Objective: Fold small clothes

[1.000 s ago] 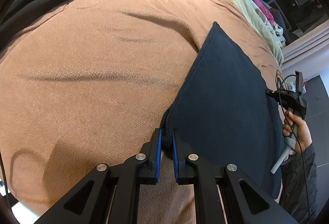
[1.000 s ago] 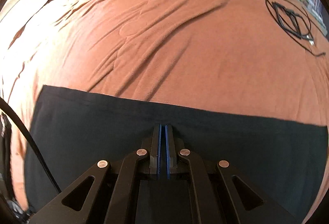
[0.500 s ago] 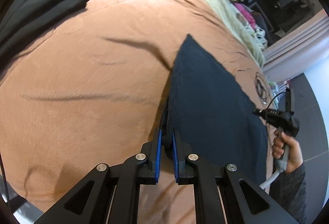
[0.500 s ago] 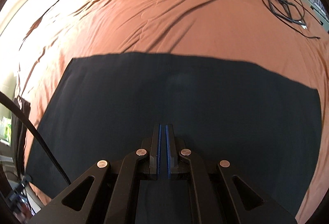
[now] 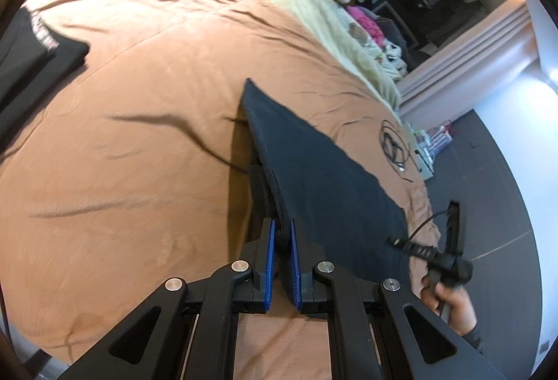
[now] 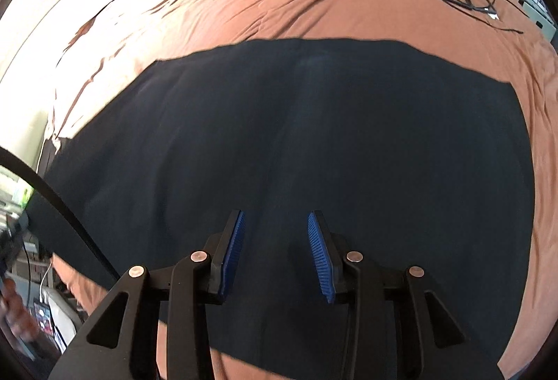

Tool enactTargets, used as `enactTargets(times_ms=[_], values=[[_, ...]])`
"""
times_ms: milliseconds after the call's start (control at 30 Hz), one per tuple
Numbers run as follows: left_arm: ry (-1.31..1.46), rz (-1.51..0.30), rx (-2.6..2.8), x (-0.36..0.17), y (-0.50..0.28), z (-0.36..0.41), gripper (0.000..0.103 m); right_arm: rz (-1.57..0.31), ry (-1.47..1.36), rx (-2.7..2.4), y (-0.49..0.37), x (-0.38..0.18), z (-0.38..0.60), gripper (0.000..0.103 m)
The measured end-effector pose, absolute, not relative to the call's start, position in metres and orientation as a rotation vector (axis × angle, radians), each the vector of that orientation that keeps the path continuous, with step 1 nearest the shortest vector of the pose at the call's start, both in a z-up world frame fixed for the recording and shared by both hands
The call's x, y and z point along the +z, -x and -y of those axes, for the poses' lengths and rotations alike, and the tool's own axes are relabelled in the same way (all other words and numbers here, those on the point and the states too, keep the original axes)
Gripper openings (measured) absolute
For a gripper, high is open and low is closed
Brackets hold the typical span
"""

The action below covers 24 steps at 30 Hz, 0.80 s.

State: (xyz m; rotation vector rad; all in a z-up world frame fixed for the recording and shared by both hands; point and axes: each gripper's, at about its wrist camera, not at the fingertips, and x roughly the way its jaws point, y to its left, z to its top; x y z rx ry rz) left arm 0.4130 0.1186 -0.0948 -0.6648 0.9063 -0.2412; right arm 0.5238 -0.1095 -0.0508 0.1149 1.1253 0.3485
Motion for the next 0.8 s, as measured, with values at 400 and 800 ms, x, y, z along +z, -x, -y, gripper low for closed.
enactTargets(times_ms=[400,800], values=[[0.634,-0.865,-0.339,-0.050,-0.426,-0.089,0.008,-1.184,-0.146,0.430,-0.475,-0.072,0.104,0.013],[0.573,-0.849,-0.409,-0.016,-0.443,-0.044,0.007,-1.290,-0.155,0.463,-0.465,-0.100,0.104,0.006]])
